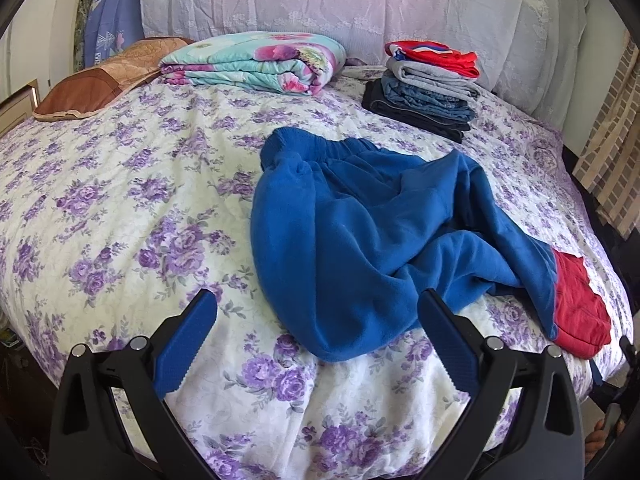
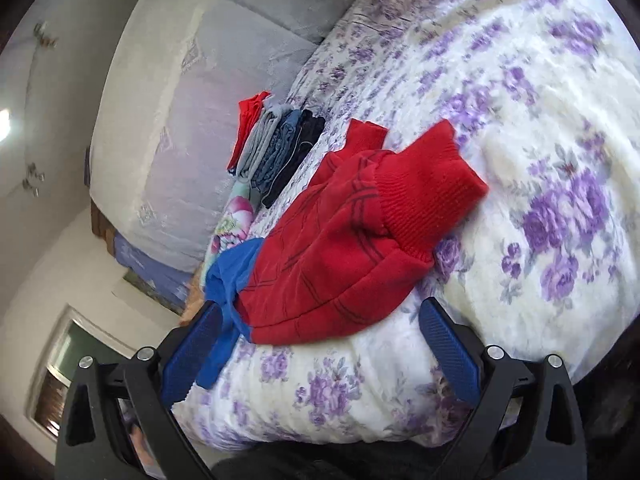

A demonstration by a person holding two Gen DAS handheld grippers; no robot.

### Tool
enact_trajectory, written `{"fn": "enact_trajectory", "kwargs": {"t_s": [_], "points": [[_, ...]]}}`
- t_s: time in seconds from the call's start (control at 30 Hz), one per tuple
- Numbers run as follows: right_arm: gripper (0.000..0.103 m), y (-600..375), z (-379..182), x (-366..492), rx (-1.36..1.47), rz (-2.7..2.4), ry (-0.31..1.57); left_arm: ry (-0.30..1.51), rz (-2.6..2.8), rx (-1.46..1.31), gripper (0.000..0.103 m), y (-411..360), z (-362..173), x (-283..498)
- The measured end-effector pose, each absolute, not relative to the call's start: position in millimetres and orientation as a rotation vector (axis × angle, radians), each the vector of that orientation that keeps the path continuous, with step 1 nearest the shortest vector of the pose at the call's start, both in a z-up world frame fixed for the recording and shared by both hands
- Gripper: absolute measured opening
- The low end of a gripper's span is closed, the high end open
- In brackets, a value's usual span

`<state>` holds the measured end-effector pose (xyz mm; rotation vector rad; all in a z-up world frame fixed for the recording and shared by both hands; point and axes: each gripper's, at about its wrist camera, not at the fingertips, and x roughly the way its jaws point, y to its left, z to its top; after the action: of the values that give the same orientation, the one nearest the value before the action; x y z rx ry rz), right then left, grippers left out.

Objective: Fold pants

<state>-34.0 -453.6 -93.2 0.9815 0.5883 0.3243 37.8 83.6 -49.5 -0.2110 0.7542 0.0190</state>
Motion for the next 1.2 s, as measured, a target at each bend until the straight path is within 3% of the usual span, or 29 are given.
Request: {"fn": "enact_trajectory", "kwargs": {"t_s": [0.2,0.37,0.43,0.47,0.6,0.77,0.97,1.2], "points": [[0.100,-473,-111,-26,1.352,0.260,0.561,0.783,-0.007,-0.267,0.098,84,-58,41],[0.096,-470,-107,-20,1.343,0.278,0.505,0.802,-0.013,-0.289,0.098,87,-62,44],[0.053,-471,-105,-22,1.315,0.306,0.492,0.791,-0.005,-0.288,0.098,89,-59,44],[0.006,-472,-105,-19,1.293,0.334,0.504,0.787,-0.002,-0.289,0.098,91,-58,44],[0.007,-469,-101,-9,1.239,0.374,0.527,0.777,0.018,-0.298,0.098,99,-53,46],[0.007,-470,-55,-10,1.028,0.359,0.444,0.774,0.043,-0.277,0.098,112,-41,65],[0.006,-507,2,-3,0.955,0.317,0.305,0.778,-0.009,-0.302,0.098,125,-8,130],[0.006,-539,6,8,0.974,0.204,0.293,0.845,-0.097,-0.188,0.098,94,14,231]]}}
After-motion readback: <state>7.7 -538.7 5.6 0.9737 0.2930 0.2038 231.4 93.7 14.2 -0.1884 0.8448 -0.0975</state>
